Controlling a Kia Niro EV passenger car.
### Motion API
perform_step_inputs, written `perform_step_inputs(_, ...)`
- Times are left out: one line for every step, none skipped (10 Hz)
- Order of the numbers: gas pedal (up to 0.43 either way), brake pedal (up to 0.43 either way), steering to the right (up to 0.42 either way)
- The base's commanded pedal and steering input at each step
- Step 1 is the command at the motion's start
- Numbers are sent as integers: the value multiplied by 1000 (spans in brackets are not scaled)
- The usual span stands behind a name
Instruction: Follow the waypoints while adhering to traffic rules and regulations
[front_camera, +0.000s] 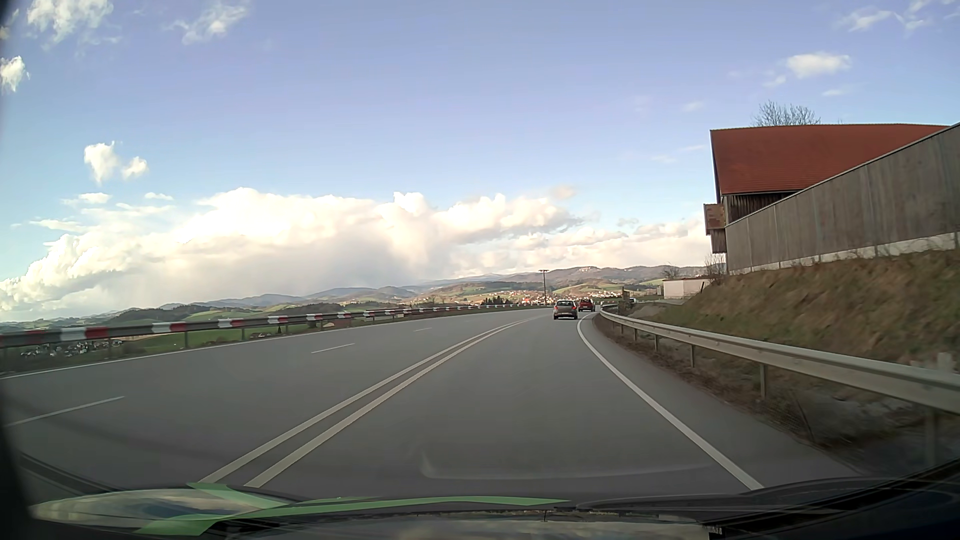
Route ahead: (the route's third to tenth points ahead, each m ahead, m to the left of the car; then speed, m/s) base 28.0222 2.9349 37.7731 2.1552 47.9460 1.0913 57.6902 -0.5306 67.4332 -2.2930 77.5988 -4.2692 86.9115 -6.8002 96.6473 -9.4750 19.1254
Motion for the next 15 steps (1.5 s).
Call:
perform_step_inputs(157, 0, 15)
perform_step_inputs(157, 0, 15)
perform_step_inputs(157, 0, 15)
perform_step_inputs(157, 0, 15)
perform_step_inputs(157, 0, 14)
perform_step_inputs(157, 0, 15)
perform_step_inputs(157, 0, 14)
perform_step_inputs(157, 0, 14)
perform_step_inputs(157, 0, 14)
perform_step_inputs(157, 0, 15)
perform_step_inputs(157, 0, 15)
perform_step_inputs(157, 0, 15)
perform_step_inputs(157, 0, 15)
perform_step_inputs(157, 0, 15)
perform_step_inputs(157, 0, 14)
